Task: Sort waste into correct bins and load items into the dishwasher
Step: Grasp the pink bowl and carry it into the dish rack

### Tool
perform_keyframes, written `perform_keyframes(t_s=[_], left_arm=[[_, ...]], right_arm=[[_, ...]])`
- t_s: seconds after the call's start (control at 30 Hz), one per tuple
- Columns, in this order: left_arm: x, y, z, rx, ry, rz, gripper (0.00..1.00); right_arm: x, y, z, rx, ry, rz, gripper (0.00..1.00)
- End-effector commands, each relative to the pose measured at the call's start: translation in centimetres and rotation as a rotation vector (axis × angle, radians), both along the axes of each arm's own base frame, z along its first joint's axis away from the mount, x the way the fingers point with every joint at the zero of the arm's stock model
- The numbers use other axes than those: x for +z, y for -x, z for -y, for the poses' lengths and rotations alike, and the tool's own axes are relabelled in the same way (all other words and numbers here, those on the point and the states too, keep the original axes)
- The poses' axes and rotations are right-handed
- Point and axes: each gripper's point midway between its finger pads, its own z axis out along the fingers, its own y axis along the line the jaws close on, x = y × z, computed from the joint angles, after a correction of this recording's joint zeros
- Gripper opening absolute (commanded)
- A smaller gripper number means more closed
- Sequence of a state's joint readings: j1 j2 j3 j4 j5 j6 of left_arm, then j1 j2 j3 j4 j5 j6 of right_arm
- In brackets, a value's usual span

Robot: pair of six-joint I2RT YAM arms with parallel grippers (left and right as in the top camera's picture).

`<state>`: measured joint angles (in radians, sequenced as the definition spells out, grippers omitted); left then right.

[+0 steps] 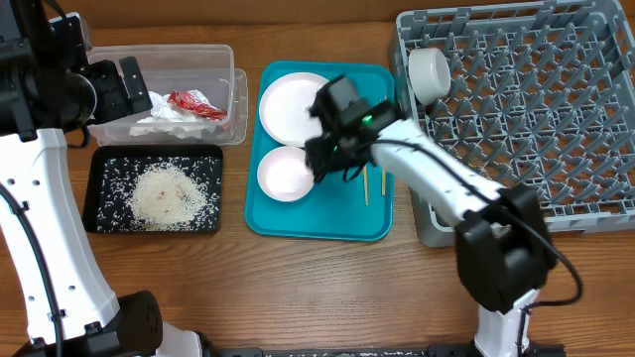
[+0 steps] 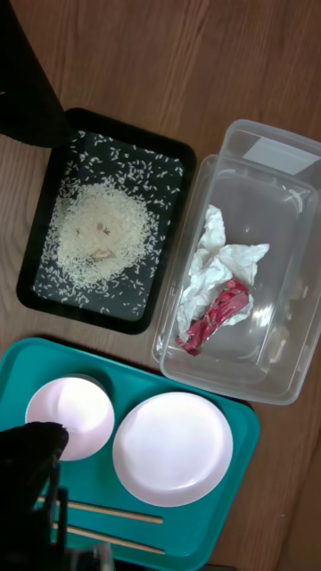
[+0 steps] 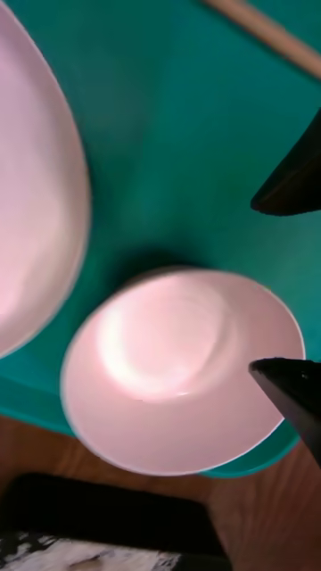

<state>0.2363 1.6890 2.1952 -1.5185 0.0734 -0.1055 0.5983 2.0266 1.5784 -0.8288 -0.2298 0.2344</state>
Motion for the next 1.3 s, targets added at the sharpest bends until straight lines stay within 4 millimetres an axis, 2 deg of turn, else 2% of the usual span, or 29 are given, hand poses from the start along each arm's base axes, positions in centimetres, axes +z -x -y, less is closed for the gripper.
perform_keyframes(t_s=[0.0,0.33,0.43,0.53,0.57,0.63,0.67,0.77,0.87,0.97,1.07,1.13,1.2,1.27], left_arm=[[-0.2,-0.2,-0.1,0.002,-0.005,-0.002,1.0],[-0.2,-0.2,-0.1,0.002,-0.005,-0.002,1.0],[-0.2,-0.2,-0.1,0.001,-0.005,-0.002,1.0],[-0.2,-0.2,-0.1,0.002,-0.005,-0.002,1.0],[-0.2,-0.2,-0.1,0.002,-0.005,-0.002,1.0],[-0.2,-0.2,-0.1,0.002,-0.005,-0.002,1.0],[-0.2,-0.2,-0.1,0.002,-0.005,-0.002,1.0],[-0.2,-0.2,-0.1,0.002,-0.005,-0.002,1.0],[-0.2,-0.2,-0.1,0.001,-0.005,-0.002,1.0],[-0.2,-0.2,-0.1,0.002,-0.005,-0.002,1.0],[-0.2,-0.2,-0.1,0.002,-0.005,-0.002,1.0],[-0.2,-0.2,-0.1,0.002,-0.005,-0.002,1.0],[-0.2,-0.2,-0.1,0.002,-0.005,-0.002,1.0],[-0.2,-0.2,-0.1,0.001,-0.005,-0.002,1.0]], right_arm=[[-2.1,1.1,-0.3,-0.008,0.022,-0.049,0.49],[-4.6,0.5,1.1,-0.063,0.098,-0.033,0.41],[-5.0,0.6,1.2,-0.063,0.098,-0.033,0.3],[-5.0,0.5,1.2,-0.064,0.096,-0.029,0.26],[-5.0,0.5,1.3,-0.066,0.1,-0.028,0.22],[-5.1,0.4,1.5,-0.071,0.112,-0.023,0.07],[-5.1,0.3,1.6,-0.073,0.117,-0.021,0.04],[-4.2,0.0,1.9,-0.083,0.125,-0.014,0.04],[-0.5,-1.3,3.4,-0.142,0.154,0.05,0.04],[6.2,-3.1,6.6,-0.243,0.197,0.196,0.04],[14.0,-4.1,11.9,-0.456,0.263,0.378,0.04],[18.8,-3.7,16.3,-0.615,0.334,0.51,0.04],[22.7,-2.2,20.2,-0.736,0.415,0.623,0.04],[25.3,-0.6,23.0,-0.83,0.486,0.7,0.04]])
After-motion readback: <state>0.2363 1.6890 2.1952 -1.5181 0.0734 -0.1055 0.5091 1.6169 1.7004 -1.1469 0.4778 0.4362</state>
